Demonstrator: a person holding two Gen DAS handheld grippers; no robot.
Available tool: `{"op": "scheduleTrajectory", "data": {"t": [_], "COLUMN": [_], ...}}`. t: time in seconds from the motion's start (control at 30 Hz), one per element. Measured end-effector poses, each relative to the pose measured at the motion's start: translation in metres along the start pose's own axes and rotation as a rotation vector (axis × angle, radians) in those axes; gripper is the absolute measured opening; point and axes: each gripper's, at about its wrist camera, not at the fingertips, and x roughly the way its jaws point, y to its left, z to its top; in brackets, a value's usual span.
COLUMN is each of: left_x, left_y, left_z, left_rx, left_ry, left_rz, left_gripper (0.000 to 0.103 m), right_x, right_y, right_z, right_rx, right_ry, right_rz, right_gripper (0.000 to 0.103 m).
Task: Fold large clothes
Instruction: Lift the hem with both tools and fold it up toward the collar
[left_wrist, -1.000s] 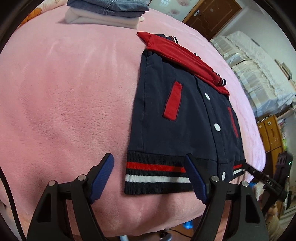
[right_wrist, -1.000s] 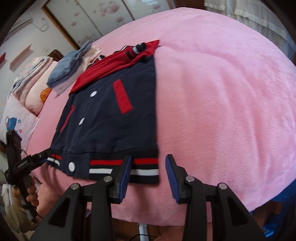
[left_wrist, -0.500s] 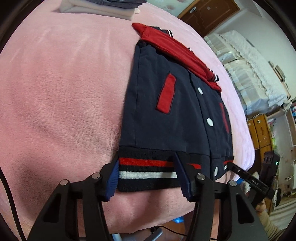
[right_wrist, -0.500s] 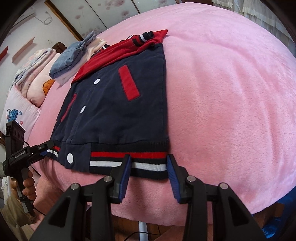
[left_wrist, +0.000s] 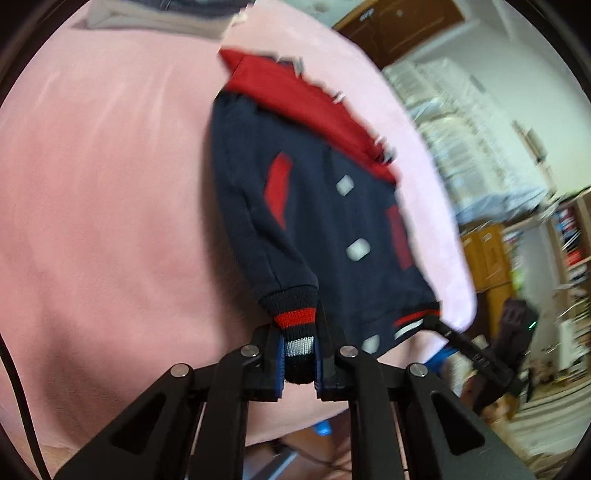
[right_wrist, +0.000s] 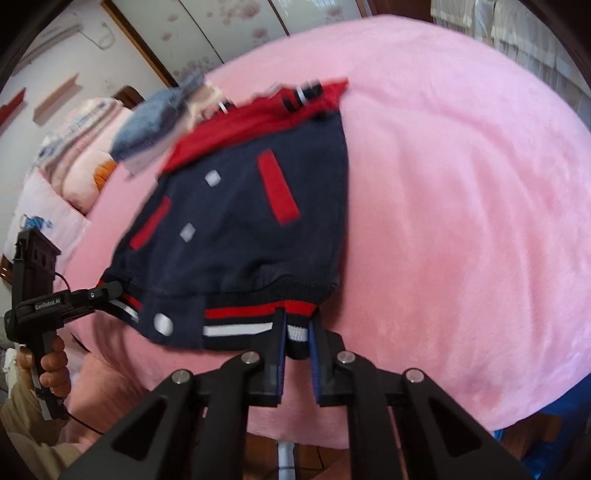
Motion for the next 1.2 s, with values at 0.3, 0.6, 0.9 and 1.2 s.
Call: {"op": "scheduleTrajectory", "data": {"t": [0.3, 0.6, 0.9, 1.2], "left_x": [-0.042, 0.002, 0.028, 0.065], "left_y": [-0.023, -0.011, 0.023, 0.025], "left_z": [0.086, 0.188, 0.246, 0.253], "left_rx": [-0.12, -0.152, -0.192, -0.007], "left_ry": [-0.177, -0.201, -0.213, -0.147], "left_rz": [-0.16, -0.048, 0.063, 0.186], "left_gripper": [0.009, 0.018, 0.077, 0.065], "right_x": [-0.048, 0.021, 0.066, 0.117], "right_y": [-0.005, -0.014, -0.014, -0.025], "right_z": [0.093, 0.209, 0.229, 0.239], "right_rx": [0.096, 0.151, 0.04, -0.021], "right_ry": [-0.198, -0.196, -0.216, -0.13], "right_rz": [0.143, 0.096, -0.075, -0.131], "right_gripper": [0.01, 0.013, 0.051, 0.051]}}
